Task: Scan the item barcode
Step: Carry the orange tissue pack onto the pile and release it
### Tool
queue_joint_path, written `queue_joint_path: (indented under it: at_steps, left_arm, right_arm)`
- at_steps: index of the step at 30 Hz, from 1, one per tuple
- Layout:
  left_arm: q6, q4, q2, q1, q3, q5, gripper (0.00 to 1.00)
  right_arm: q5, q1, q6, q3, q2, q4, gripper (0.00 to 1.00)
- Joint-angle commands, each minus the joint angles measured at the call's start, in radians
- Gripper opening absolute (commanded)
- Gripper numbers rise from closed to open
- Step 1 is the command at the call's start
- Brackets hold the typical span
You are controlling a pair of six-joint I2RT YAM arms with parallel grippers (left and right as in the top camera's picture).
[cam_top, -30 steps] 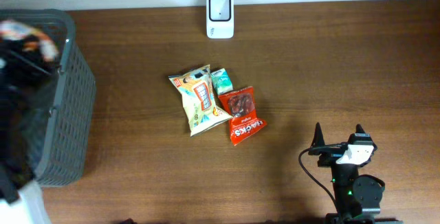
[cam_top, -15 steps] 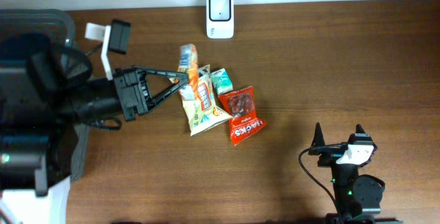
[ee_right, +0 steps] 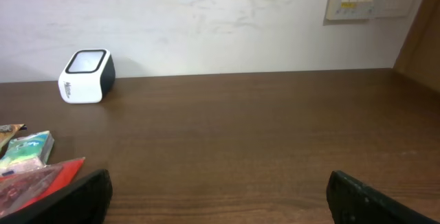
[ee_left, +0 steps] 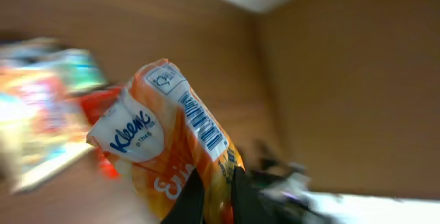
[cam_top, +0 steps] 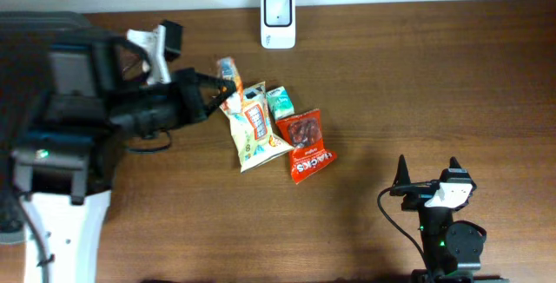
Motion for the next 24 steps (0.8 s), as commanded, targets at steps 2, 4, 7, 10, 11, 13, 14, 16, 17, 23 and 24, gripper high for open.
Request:
queue_joint_path:
  at_steps: [2, 4, 7, 10, 11, 13, 14, 16, 17, 23, 24]
  left_arm:
    - [0.097, -0.008, 0.093, -0.158, -0.047, -0.484, 0.00]
    - [0.151, 0.016, 0.163, -0.227, -0.074, -0.506, 0.00]
    - [0.224, 0.055, 0.267, -0.294, -0.081, -0.517, 0.00]
    - [0.258, 0.123, 0.375, -0.341, -0.081, -0.548, 0.00]
    - [0.257, 0.146, 0.411, -0.351, -0.081, -0.589, 0.00]
    - [0.257, 0.186, 0.480, -0.366, -0.081, -0.645, 0.00]
    - [0.257, 0.203, 0.505, -0.369, -0.081, -0.647, 0.00]
    - [0.257, 0.236, 0.552, -0.372, -0.081, -0.644, 0.00]
    - [0.257, 0.254, 0.574, -0.373, -0.081, -0.643, 0.00]
    - [0.257, 0.344, 0.663, -0.400, -0.081, -0.612, 0.00]
    - [0.257, 0.346, 0.673, -0.408, -0.081, -0.605, 0.00]
  right_arm:
    - [0.008, -0.003, 0.005, -0.009, -0.008, -0.002, 0.99]
    - [0.008, -0.003, 0.005, -0.009, -0.008, -0.002, 0.98]
    - [0.008, -0.003, 0.005, -0.009, -0.008, -0.002, 0.98]
    - [0.008, -0.003, 0.005, -0.009, -0.008, -0.002, 0.99]
    - [0.008, -0.003, 0.005, -0.009, -0.008, -0.002, 0.99]
    - [0.008, -0.003, 0.005, -0.009, -0.008, -0.002, 0.98]
    - [0.008, -0.003, 0.005, -0.009, -0.008, -0.002, 0.98]
    - [0.008, -0.003, 0.005, -0.009, -0.008, -0.002, 0.99]
    - [0.008, -0.003, 0.005, -0.009, -0.008, -0.002, 0.99]
    - [0.008, -0.003, 0.005, -0.009, -0.008, -0.002, 0.99]
    - [0.008, -0.003, 0.005, -0.009, -0.008, -0.002, 0.98]
